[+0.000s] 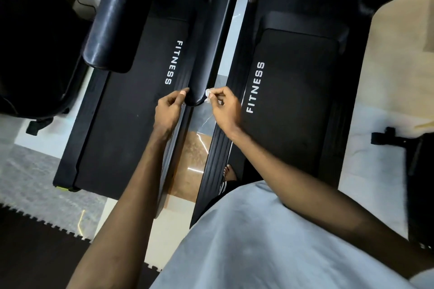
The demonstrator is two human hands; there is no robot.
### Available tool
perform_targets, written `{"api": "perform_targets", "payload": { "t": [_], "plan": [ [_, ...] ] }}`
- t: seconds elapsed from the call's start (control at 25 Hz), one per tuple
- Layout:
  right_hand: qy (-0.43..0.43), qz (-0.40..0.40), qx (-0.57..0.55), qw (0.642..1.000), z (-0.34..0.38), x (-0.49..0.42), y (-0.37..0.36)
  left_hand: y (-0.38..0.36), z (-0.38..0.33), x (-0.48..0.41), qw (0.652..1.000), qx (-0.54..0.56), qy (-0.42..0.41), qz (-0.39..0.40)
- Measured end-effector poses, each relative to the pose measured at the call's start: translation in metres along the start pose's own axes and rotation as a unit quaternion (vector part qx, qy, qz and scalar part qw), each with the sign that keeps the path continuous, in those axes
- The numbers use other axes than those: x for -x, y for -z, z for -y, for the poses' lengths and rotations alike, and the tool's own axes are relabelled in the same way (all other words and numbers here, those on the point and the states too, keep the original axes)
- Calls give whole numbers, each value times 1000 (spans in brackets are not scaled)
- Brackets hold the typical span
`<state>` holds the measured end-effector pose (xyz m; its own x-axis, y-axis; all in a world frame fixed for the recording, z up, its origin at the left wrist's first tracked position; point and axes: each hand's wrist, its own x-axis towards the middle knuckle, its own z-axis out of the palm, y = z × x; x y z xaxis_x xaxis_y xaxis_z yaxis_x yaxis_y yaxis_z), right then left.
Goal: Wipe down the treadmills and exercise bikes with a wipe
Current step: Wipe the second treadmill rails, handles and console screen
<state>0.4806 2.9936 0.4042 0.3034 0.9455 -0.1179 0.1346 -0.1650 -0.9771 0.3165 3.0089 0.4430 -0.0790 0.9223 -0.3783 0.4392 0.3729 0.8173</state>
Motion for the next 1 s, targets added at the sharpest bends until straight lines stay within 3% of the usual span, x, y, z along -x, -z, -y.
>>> {"api": "perform_targets", "payload": {
  "t": [0.2,0.36,0.6,0.8,1.0],
  "plan": [
    [-205,-56,-87,973,-7,-16,-20,-2,-9,1,996,-86,-31,11],
    [-283,-60,-153,945,-6,-4,-26,0,-7,-2,995,-86,-34,26],
    [-320,-78,-142,934,-12,-26,-29,5,-11,0,994,-95,-36,36],
    [-245,-47,-94,964,-5,-18,-21,-2,-6,2,993,-104,-47,27],
    [-225,-4,-43,973,-3,-28,0,-4,-10,0,993,-97,-58,19]
  ]
}}
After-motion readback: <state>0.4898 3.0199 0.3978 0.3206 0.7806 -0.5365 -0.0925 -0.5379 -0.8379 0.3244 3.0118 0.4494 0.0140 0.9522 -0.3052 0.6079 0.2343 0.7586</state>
